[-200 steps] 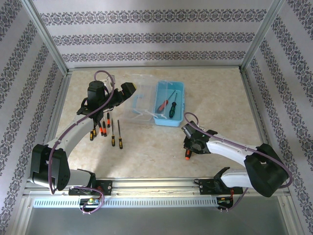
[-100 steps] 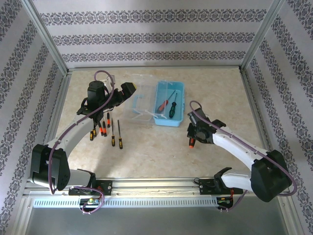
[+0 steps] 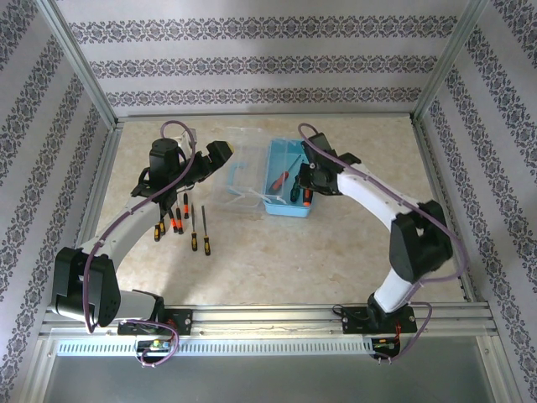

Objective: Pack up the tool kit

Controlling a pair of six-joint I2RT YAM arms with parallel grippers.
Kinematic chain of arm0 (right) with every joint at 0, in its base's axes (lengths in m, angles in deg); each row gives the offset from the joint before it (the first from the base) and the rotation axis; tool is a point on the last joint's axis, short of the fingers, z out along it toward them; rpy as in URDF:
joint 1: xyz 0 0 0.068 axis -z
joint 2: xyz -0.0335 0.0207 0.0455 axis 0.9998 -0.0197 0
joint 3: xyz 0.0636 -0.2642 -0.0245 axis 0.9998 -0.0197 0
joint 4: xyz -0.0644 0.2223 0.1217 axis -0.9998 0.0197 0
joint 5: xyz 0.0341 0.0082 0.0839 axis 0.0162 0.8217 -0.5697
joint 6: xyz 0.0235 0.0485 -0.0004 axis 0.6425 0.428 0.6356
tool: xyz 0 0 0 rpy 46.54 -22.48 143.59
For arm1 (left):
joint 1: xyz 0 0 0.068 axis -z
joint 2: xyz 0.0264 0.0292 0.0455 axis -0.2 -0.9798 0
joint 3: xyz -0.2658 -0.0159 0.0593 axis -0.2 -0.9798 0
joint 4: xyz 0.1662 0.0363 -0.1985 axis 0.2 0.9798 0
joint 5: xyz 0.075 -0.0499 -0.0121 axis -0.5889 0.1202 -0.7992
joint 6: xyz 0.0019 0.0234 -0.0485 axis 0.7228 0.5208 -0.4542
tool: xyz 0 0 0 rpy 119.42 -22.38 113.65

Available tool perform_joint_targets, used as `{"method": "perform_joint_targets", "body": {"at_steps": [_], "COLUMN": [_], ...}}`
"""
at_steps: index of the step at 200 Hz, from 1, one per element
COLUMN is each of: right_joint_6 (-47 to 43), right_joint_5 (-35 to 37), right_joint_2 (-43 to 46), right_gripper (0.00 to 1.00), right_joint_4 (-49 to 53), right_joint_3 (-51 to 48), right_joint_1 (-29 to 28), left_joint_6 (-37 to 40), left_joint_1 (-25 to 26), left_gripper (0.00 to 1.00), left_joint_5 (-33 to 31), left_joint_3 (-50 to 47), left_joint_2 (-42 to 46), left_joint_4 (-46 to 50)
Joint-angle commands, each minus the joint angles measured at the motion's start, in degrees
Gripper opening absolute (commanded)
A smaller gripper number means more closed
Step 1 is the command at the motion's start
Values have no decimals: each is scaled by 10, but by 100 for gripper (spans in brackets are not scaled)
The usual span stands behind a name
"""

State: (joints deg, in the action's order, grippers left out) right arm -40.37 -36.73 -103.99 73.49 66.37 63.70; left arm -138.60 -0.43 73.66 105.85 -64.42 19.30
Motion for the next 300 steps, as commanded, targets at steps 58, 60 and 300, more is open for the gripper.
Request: {"method": "perform_joint_targets", "body": {"at_steps": [58, 60, 300], "right_joint_6": [62, 63, 58], "right_joint_5": [-113, -115, -153], "right_joint_2": [-139, -142, -181], "right_gripper": [21, 21, 33], "right_joint_4": [-49, -51, -32], "right_joint_3": [106, 106, 150], "right_joint_1": [27, 27, 57], "left_joint_6": [13, 13, 19], "left_joint_1": [-12, -12, -25], "left_gripper": [100, 100, 100], "left_joint_5": [-2, -3, -1], "left_joint_3": [24, 24, 29], "left_joint_2": [7, 6, 0], "left_joint_4": [7, 7, 13]}}
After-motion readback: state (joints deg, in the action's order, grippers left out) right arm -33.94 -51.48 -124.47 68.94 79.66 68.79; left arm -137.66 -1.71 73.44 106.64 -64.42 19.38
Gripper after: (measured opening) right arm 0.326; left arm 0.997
